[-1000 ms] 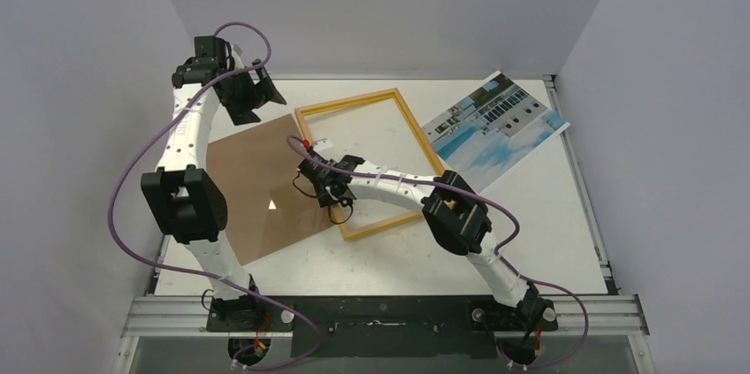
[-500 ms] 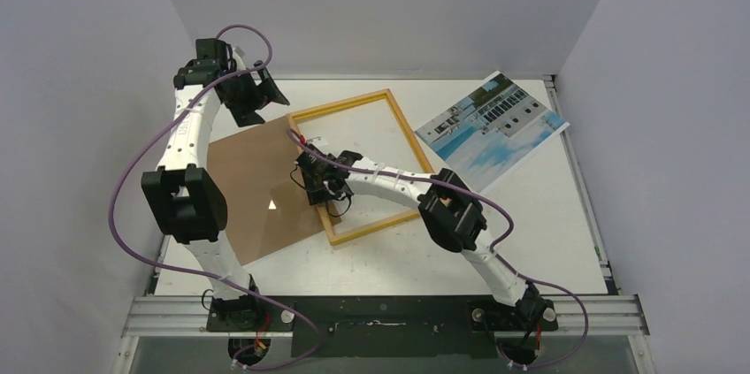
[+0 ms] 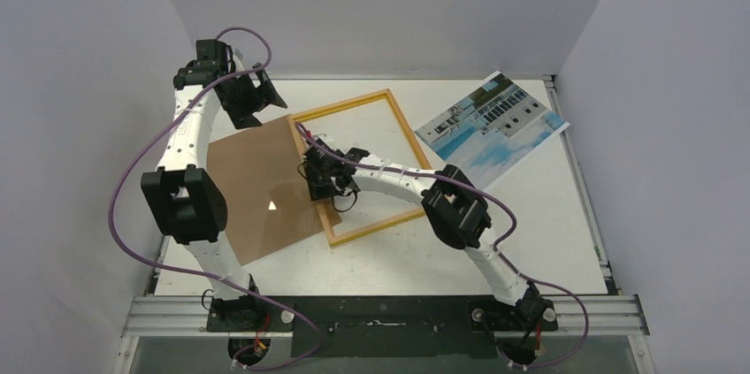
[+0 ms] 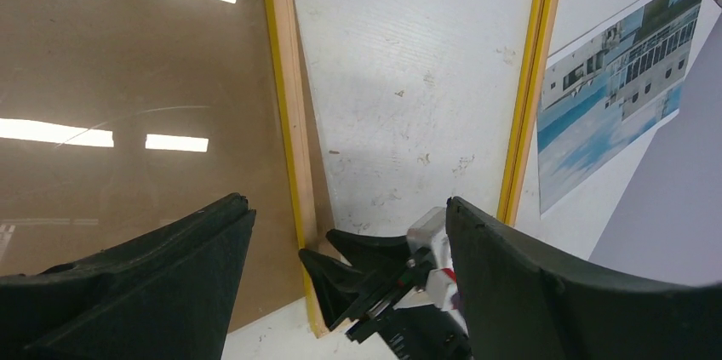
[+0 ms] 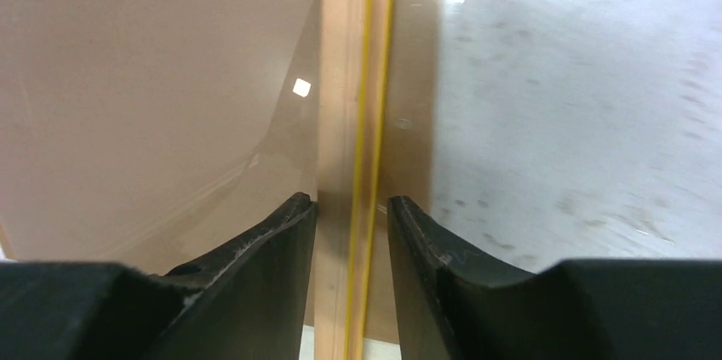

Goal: Put the photo into the frame

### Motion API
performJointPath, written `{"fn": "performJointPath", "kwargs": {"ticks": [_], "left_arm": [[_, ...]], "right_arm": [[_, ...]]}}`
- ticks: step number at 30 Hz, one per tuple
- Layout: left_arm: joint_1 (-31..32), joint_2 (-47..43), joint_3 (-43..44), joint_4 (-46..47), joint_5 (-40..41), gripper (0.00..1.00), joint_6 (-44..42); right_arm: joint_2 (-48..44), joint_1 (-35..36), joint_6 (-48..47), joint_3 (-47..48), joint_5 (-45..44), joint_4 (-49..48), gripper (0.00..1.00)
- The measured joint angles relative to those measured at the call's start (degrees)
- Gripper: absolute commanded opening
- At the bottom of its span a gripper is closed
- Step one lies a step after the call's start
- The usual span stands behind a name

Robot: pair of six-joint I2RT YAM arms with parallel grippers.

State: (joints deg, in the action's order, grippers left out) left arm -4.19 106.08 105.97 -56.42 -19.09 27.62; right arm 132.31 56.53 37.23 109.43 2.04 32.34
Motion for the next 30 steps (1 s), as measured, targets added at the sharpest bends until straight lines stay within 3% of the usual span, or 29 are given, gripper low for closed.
{"fn": "performJointPath", "kwargs": {"ticks": [7,14,20,30], "left_arm": [[0.0,-2.6,-3.3,0.1,1.2,0.82,-0.9],[0.0,-4.8,-10.2,1.1,1.5,0.81,-1.3],[0.5,-4.8,-16.3,4.5,0.5,0.81,-1.0],[6.5,-0.2,-20.0,10.6,0.3,0.77,-0.3]], "right_arm": [[-12.5,-6.6,-0.2,-12.9,-1.3,-4.9,0.51],[-22.1,-17.3,-3.8,-15.0,-5.5,-5.2,0.55],[-21.2,-25.4,-8.1,-14.6,-7.6,0.3,0.54],[-9.8,-33.0,-14.2,-6.3,-6.1,11.0,0.54]]}}
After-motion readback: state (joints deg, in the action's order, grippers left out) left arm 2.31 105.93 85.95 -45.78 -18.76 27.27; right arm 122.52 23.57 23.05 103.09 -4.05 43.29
